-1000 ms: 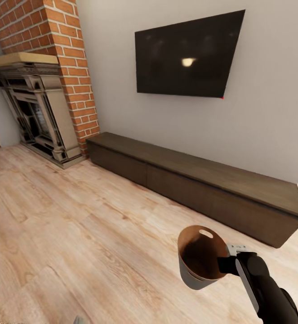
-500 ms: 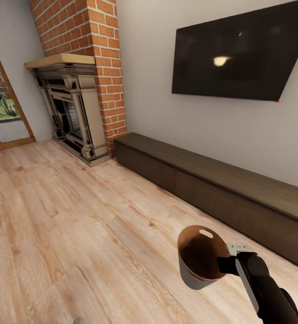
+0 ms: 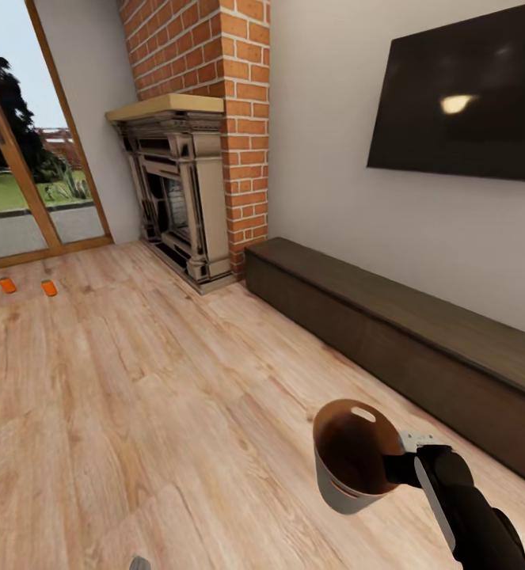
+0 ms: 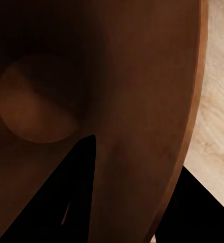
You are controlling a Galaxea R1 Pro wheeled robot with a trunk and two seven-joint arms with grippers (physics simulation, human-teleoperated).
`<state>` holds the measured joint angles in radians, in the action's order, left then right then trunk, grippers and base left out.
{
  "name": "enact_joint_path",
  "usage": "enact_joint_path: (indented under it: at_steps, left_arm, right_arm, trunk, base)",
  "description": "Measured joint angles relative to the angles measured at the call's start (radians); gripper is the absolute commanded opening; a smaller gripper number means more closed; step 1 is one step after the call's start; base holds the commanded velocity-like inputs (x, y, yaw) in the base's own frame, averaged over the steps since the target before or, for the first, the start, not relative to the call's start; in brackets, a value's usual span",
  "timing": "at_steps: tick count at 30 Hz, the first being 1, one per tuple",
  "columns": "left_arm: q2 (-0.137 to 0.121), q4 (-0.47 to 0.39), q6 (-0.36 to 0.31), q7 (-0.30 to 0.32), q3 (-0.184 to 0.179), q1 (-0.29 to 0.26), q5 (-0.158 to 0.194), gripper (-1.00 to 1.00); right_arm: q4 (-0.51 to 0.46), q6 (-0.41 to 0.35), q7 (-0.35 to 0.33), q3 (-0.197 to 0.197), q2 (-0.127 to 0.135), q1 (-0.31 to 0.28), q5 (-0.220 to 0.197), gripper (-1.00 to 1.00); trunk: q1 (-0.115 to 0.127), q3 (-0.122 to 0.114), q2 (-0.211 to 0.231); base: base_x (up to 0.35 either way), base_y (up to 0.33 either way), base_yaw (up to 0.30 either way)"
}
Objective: Put the three can of soda from the living room inside the tash can in the kitchen.
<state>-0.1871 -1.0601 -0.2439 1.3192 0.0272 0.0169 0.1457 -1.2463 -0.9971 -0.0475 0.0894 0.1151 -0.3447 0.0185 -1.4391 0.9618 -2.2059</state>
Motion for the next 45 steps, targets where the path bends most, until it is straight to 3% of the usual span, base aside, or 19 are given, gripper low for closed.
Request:
enact_joint_path:
  at_steps: [32,45]
  left_arm:
    - [0.000,0.000,0.000,0.000,0.000,0.000,0.000,1.00]
    - [-0.001,0.000,0.000,0.000,0.000,0.000,0.000,1.00]
  right_arm:
    - [0.003,0.000,0.000,0.000,0.000,0.000,-0.004,-1.00]
    - [0.003,0.000,0.000,0.000,0.000,0.000,-0.002,-1.00]
  trunk:
    - [0.000,0.000,0.000]
    - [0.000,0.000,0.000]
  base:
    - [0.285,0.234,0.287]
    - [0.329,0.137,0.287]
